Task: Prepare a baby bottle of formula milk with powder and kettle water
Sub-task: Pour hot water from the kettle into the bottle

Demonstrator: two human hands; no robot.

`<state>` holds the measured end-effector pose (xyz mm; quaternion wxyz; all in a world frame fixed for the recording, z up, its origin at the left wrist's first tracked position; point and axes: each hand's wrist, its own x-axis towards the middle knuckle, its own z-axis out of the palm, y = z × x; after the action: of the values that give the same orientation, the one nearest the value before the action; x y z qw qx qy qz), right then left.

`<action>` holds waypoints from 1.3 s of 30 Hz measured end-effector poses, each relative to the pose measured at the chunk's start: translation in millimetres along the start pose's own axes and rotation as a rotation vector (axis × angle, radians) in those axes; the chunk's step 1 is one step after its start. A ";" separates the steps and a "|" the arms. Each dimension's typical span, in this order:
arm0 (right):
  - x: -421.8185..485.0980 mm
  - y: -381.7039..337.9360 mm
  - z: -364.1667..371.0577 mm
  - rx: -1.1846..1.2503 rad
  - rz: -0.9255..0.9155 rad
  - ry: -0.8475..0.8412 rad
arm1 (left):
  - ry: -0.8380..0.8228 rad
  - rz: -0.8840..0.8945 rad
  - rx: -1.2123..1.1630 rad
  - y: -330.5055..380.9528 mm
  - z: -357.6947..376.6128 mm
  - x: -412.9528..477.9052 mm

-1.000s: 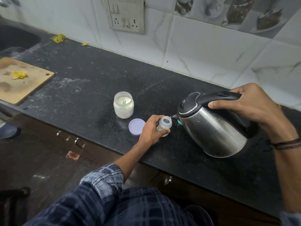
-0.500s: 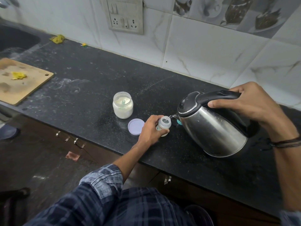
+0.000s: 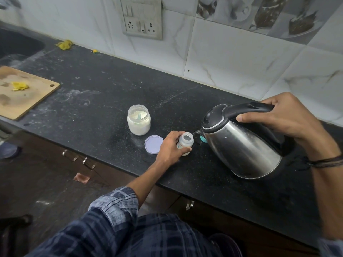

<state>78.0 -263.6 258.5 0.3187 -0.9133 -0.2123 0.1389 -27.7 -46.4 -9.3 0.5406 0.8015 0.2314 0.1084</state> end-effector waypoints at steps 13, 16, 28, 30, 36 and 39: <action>6.3 1.9 -2.4 -0.010 -0.024 0.004 | -0.003 -0.006 0.000 0.3 -0.2 0.3; 6.2 0.7 -2.9 -0.005 -0.022 0.007 | -0.005 -0.009 -0.003 0.0 -0.6 0.4; 3.9 -5.9 -5.0 0.003 -0.008 -0.005 | -0.004 0.002 0.004 1.7 -1.6 -0.7; 3.6 -6.6 -5.5 0.007 -0.001 -0.006 | -0.005 0.001 0.001 1.7 -1.3 -0.6; 3.9 -8.3 -6.0 -0.007 -0.001 -0.013 | -0.009 -0.006 0.004 -0.4 -0.5 1.0; 2.4 -8.6 -6.9 -0.006 -0.004 -0.012 | -0.012 -0.010 0.003 -1.2 -0.4 1.5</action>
<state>80.2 -259.9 269.0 0.3151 -0.9129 -0.2166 0.1431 -26.9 -45.0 -10.4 0.5413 0.8018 0.2323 0.1004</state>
